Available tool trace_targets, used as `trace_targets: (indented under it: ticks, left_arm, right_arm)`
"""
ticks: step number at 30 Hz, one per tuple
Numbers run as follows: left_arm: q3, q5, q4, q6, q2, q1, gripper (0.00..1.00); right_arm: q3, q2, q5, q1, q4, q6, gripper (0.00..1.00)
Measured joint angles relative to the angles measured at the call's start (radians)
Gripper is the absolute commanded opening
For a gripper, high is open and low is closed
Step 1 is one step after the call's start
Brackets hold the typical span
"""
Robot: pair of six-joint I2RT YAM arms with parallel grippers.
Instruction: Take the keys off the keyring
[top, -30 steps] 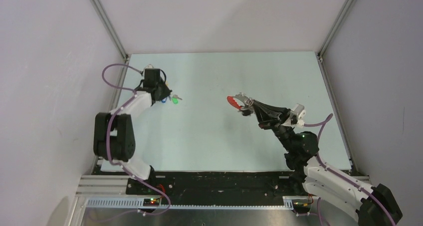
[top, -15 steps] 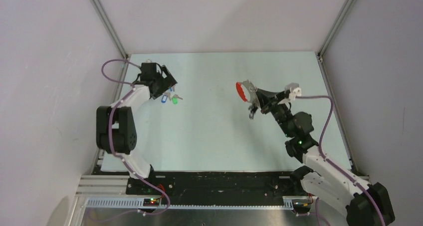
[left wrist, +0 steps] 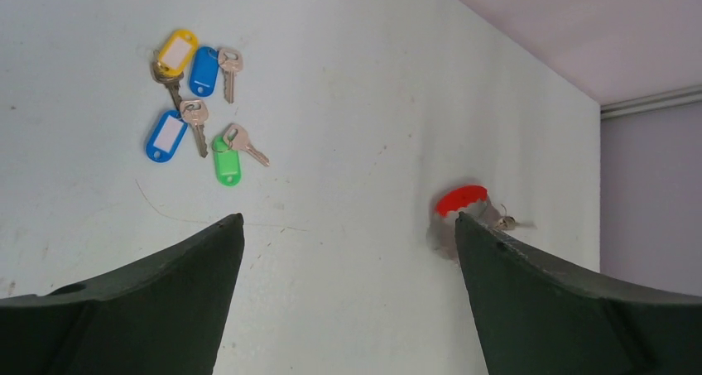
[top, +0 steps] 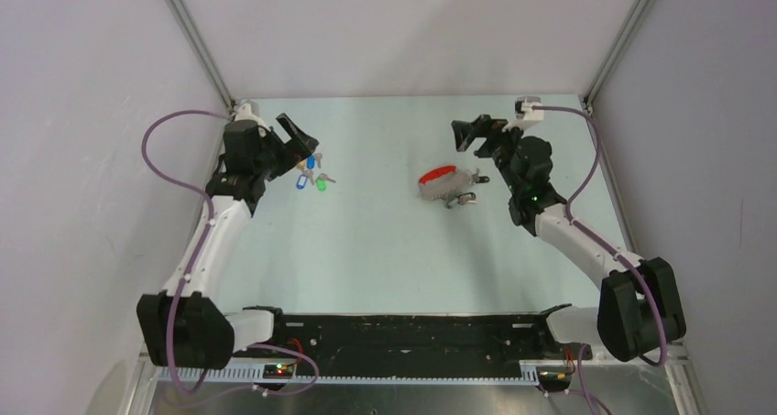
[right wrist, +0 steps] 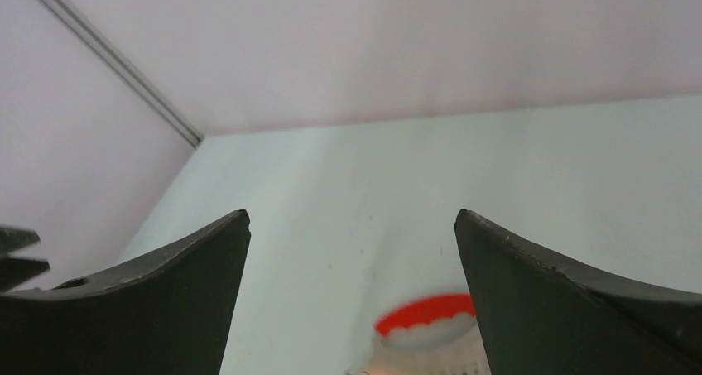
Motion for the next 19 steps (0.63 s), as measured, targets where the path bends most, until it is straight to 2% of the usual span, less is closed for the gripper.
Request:
trace_targets:
  ticks: [9,15,19]
  left_arm:
    - [-0.048,-0.027,-0.019,0.024,-0.179,-0.034,1.00]
    - [-0.071,0.010,-0.018,0.065,-0.275,-0.053,1.00]
    - [-0.087,0.035,-0.008,0.079,-0.327,-0.053,1.00]
  right_arm:
    - [0.227,-0.072,0.094,-0.002,-0.128,-0.063,0.99]
    - [0.223,-0.282,0.152,-0.003,-0.253,-0.150,0.99]
    - [0.144,-0.439,0.186,-0.003,-0.266,-0.188,0.99]
